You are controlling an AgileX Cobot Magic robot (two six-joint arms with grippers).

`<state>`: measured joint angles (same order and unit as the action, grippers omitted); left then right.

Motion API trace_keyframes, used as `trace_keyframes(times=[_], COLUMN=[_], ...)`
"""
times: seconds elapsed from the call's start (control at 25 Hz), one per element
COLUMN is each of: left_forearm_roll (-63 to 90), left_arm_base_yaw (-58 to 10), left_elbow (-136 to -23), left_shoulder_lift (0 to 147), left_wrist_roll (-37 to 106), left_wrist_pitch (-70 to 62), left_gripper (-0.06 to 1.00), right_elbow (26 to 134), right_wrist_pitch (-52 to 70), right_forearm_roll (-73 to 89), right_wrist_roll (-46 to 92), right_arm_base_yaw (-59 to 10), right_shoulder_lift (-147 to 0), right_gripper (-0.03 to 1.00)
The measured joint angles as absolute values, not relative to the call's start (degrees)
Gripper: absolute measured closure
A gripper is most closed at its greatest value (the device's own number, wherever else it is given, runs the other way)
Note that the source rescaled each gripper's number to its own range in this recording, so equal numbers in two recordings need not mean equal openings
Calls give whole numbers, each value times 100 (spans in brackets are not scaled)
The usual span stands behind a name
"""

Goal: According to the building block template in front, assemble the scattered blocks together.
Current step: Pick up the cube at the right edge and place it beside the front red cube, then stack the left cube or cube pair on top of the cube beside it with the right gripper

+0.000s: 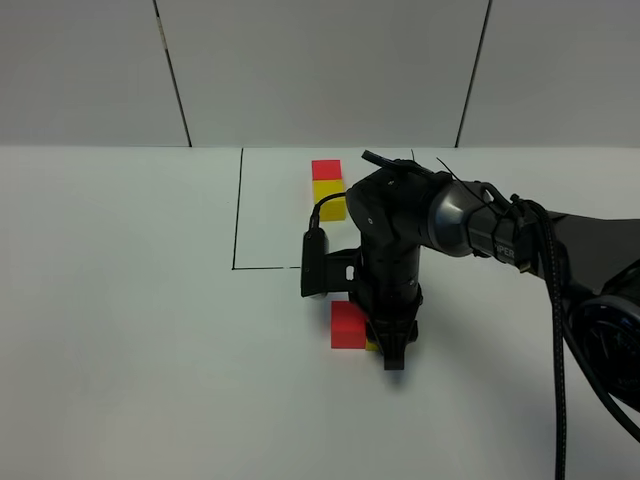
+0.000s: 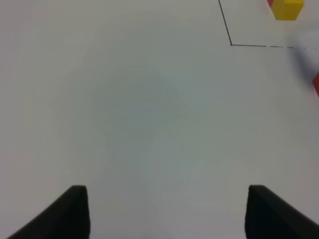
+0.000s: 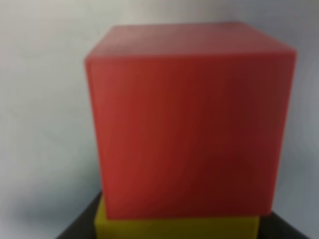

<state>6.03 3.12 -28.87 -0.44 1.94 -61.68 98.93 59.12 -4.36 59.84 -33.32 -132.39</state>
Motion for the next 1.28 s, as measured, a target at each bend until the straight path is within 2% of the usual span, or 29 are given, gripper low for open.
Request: trace_keyframes(times=[0.4, 0.48, 0.8, 0.92, 1.0, 1.28], left_forearm_roll=[603, 603, 603, 603, 603, 600], left_arm_base_yaw=[312, 312, 312, 312, 312, 312], left_elbow=[-2887, -2887, -2887, -2887, -2887, -2887], left_shoulder_lift=[-44, -44, -44, -44, -44, -44], left_wrist_roll=[194, 194, 194, 194, 194, 194], left_wrist_pitch=[-6168, -6168, -6168, -6168, -6168, -6168], left_gripper=[48, 48, 48, 48, 48, 48], right_elbow=[9900, 9900, 9929, 9929, 9929, 9929], right_wrist_pitch=[6005, 6066, 6190, 6198, 6200, 6195], right_forearm_roll=[-339, -314, -292, -281, -281, -522], right_wrist_roll=[6120, 6121, 5876, 5409, 4778, 1892], right_arm_base_yaw=[-3332, -3332, -3332, -3332, -3326, -2928], right_shoulder_lift=[-13209, -13122, -12652, -12361, -12064, -10901], right_gripper=[95, 85, 17, 1, -2, -2])
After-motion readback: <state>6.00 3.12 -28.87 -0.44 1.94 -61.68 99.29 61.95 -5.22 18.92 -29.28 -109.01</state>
